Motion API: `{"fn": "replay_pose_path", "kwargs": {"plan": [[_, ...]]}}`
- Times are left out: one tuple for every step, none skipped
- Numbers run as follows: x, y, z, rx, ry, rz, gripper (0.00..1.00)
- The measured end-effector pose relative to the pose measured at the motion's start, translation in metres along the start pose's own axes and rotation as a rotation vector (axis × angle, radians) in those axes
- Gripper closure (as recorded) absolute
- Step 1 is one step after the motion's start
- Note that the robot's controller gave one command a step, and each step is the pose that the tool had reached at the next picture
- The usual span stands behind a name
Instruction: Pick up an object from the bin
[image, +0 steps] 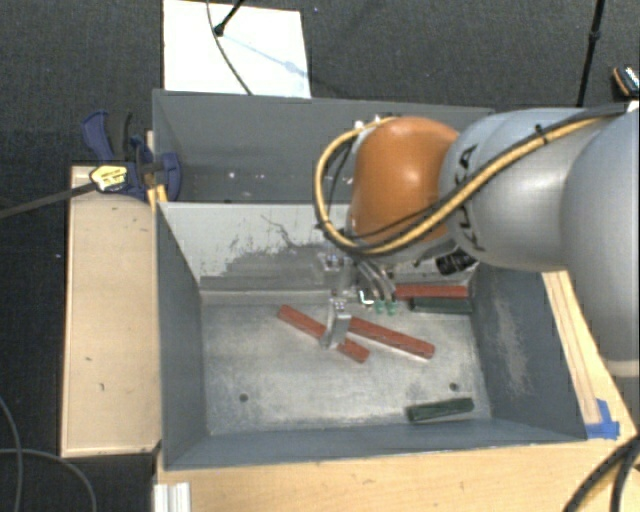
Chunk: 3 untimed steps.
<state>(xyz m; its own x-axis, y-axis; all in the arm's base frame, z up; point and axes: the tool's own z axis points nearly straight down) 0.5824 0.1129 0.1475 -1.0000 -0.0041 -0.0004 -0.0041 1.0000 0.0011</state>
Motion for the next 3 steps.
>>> {"fn": "replay_pose_path", "kwargs": {"plan": [[0.009, -0.008, 0.079, 0.002, 0.003, 0.288, 0.00], [0.008, -0.007, 0.077, 0.000, -0.001, 0.290, 1.00], [0.033, 0.013, -0.067, -0.001, -0.009, -0.004, 1.00]]}}
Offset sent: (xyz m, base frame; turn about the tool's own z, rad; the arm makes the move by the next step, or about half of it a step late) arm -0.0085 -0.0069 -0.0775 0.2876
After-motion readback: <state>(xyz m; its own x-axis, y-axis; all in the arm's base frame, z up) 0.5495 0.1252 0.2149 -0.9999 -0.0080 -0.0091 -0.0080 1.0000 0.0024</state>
